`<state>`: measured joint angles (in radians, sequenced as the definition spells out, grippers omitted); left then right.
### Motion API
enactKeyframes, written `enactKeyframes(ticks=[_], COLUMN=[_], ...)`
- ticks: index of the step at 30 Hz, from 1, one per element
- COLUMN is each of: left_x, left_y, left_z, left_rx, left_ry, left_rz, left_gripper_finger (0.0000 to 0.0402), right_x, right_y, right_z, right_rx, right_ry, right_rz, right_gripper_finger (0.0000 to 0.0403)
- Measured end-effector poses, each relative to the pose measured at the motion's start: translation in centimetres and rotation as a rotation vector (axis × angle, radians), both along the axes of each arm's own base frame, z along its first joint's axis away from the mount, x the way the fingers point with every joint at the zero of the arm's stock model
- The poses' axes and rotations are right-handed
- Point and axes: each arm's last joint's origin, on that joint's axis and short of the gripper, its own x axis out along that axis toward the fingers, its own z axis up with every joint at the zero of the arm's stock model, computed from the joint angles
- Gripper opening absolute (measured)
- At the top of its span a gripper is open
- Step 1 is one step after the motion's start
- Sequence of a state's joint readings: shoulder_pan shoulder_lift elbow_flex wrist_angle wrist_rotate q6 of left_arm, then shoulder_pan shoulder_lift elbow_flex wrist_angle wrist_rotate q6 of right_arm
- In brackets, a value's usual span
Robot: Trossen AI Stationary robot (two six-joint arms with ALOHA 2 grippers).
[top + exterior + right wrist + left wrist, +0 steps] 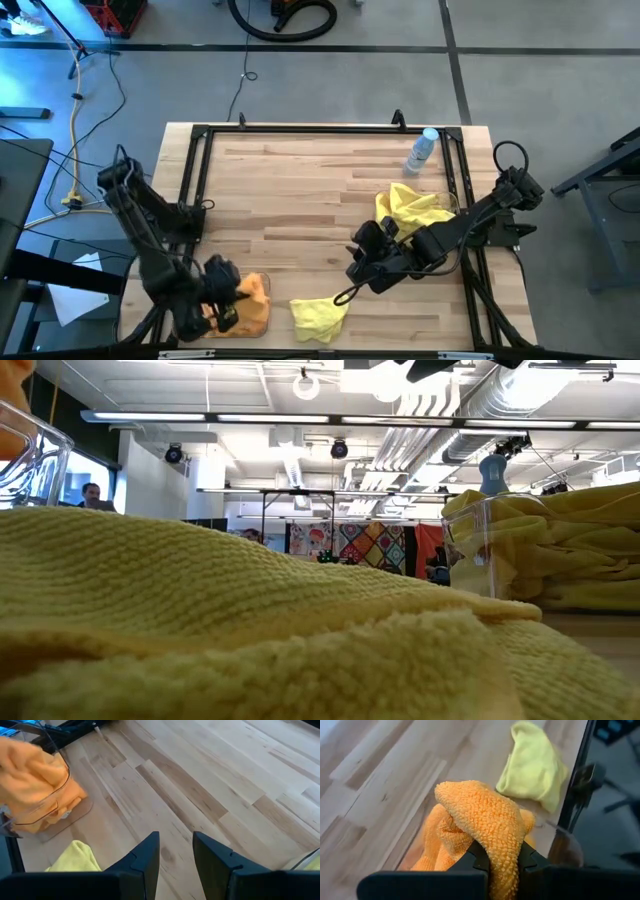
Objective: Sort microfiber towel by color & place in baskets
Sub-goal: Put the orange microfiber cloth into the right transparent bin
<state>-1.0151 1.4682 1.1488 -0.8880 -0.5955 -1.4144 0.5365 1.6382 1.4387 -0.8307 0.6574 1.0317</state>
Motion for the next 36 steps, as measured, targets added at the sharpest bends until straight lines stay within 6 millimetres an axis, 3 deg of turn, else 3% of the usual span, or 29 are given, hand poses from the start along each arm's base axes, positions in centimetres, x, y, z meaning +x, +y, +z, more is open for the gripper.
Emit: enactKeyframes(ticks=[6,12,21,29,36], left_x=[1.2,2.1,3.2,3.4,2.7], left_y=[-1.6,-3.0,-3.5,-2.6,-1.6], left_z=[-2.9,-5.4,-8.4,-6.7,-3.7], left_rx=[0.159,0.204,0.220,0.159,0.064], left_ry=[0.063,0.094,0.210,0.208,0.172], left_rz=[-0.142,-0.184,-0.204,-0.194,-0.202], left_gripper_finger=[0.0007,0.0014,0.0095,0.0183,0.0193], right_x=[0.0,0.0,-0.1,-0.2,-0.3], right_y=[0.0,0.1,0.2,0.1,0.1], right_z=[0.0,-0.1,-0.2,-0.3,-0.3], right_rx=[0.010,0.010,-0.002,-0.008,-0.024], right_ry=[0.007,0.027,0.061,0.077,0.089], right_rz=[0.008,0.041,0.086,0.088,0.100], right_gripper_finger=[0.0114,0.0114,0.0114,0.0114,0.0114])
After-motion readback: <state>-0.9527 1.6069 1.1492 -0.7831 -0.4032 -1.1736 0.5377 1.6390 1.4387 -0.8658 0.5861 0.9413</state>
